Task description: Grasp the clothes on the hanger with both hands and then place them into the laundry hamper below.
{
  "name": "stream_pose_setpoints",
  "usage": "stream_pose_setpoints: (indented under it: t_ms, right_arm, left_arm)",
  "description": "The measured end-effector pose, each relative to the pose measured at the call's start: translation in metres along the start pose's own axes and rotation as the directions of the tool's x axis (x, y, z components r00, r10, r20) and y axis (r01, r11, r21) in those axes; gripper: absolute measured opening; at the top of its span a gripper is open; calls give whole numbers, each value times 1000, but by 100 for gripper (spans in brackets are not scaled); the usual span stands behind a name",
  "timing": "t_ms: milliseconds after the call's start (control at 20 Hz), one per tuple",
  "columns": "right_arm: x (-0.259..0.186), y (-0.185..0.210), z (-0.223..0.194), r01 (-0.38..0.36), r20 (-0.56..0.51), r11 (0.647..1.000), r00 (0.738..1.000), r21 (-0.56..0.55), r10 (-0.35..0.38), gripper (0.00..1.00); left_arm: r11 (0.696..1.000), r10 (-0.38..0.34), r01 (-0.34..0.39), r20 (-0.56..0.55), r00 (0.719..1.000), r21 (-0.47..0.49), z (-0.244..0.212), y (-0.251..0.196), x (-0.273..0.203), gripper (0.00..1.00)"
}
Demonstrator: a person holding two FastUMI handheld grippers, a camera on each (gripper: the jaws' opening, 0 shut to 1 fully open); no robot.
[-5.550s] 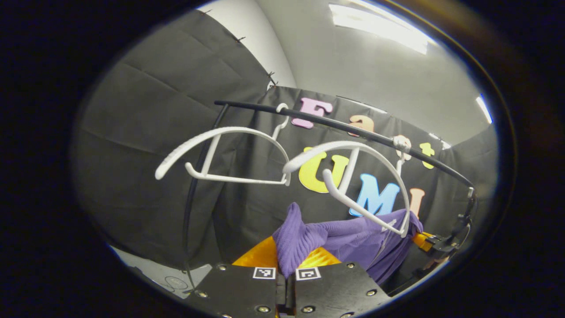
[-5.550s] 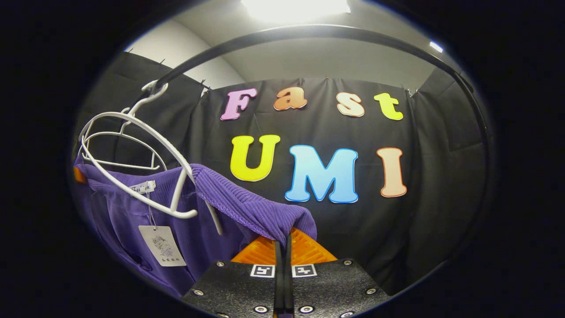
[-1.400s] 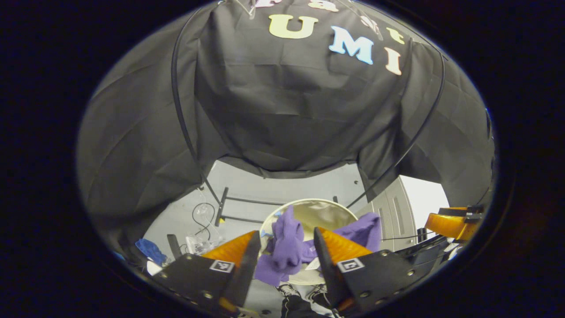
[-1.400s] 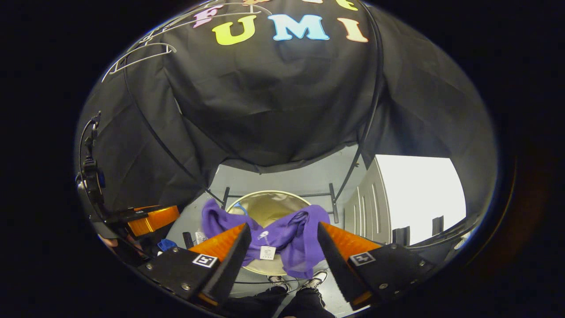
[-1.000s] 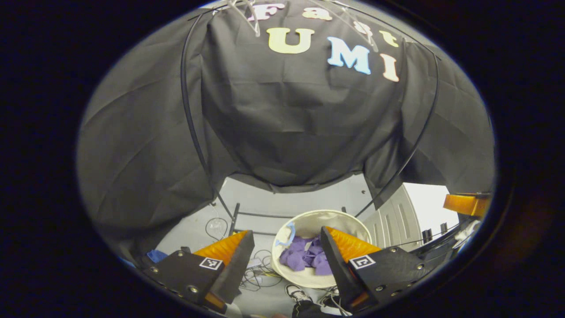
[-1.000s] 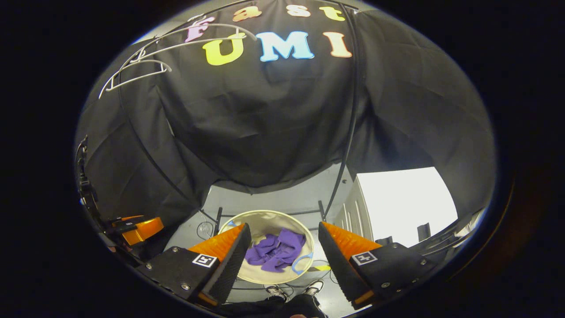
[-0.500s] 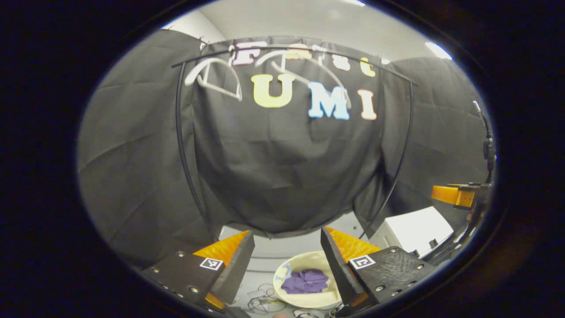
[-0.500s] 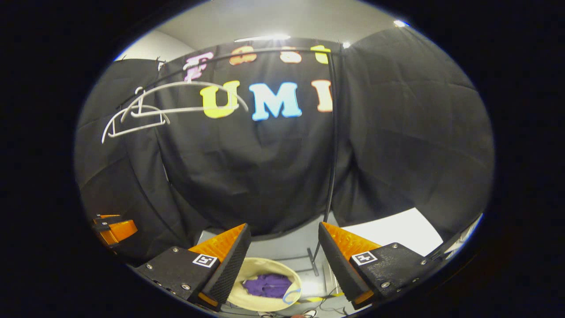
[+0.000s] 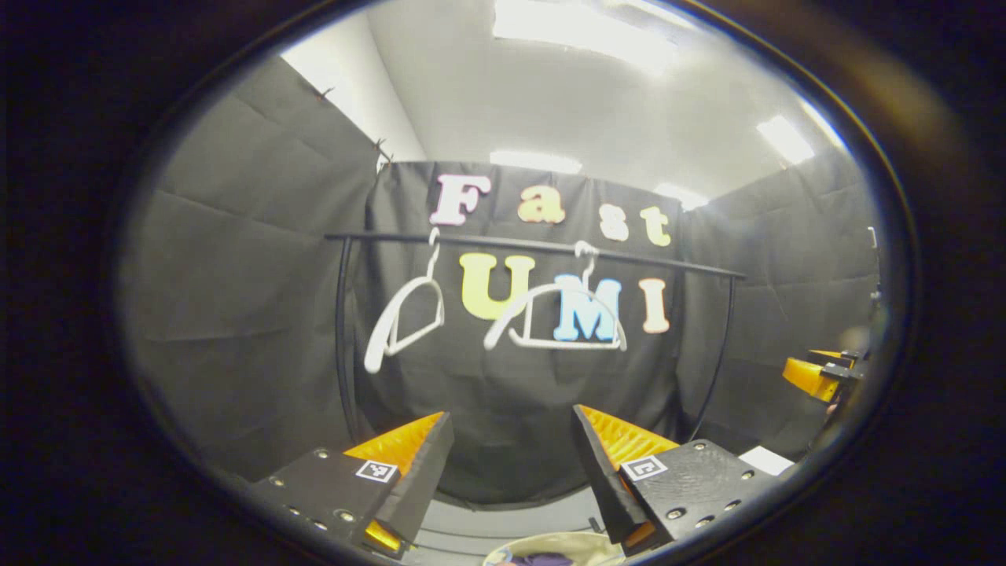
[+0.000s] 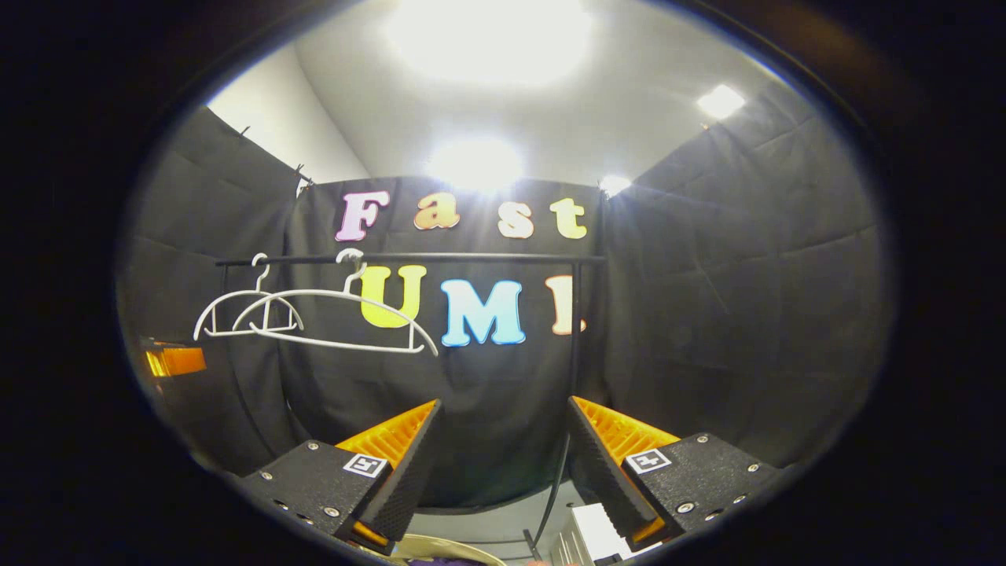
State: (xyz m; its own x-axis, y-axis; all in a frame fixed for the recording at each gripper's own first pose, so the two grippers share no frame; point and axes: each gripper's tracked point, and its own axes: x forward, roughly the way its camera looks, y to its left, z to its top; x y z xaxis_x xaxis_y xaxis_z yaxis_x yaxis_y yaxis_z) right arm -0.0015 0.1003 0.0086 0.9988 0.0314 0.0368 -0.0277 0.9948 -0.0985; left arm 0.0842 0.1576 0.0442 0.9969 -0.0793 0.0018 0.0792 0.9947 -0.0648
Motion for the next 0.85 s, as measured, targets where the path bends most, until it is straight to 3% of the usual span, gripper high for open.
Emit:
stream_pose_setpoints:
  t_ms: [300,500,550,700,800,850]
  right_arm:
    - [-17,-38,28,102,51,994,994,-28,-100,94]
    - [-18,-45,33,123,66,992,990,-29,-121,91]
    - [-18,-42,33,116,63,993,991,-27,-114,94]
    - [-17,-44,30,120,55,992,992,-31,-118,92]
    - [-18,-48,23,145,39,988,989,-54,-143,94]
    - [-20,-47,19,147,27,988,989,-53,-146,94]
  left_arm:
    - [998,63,-64,75,995,11,22,21,-55,93]
    - [997,81,-82,84,993,9,23,30,-56,93]
    - [997,82,-82,82,993,0,23,30,-56,93]
    - [998,58,-57,70,996,-25,19,21,-54,94]
    - [998,65,-65,52,996,-7,13,26,-52,87]
    - [997,74,-75,52,996,3,12,28,-50,93]
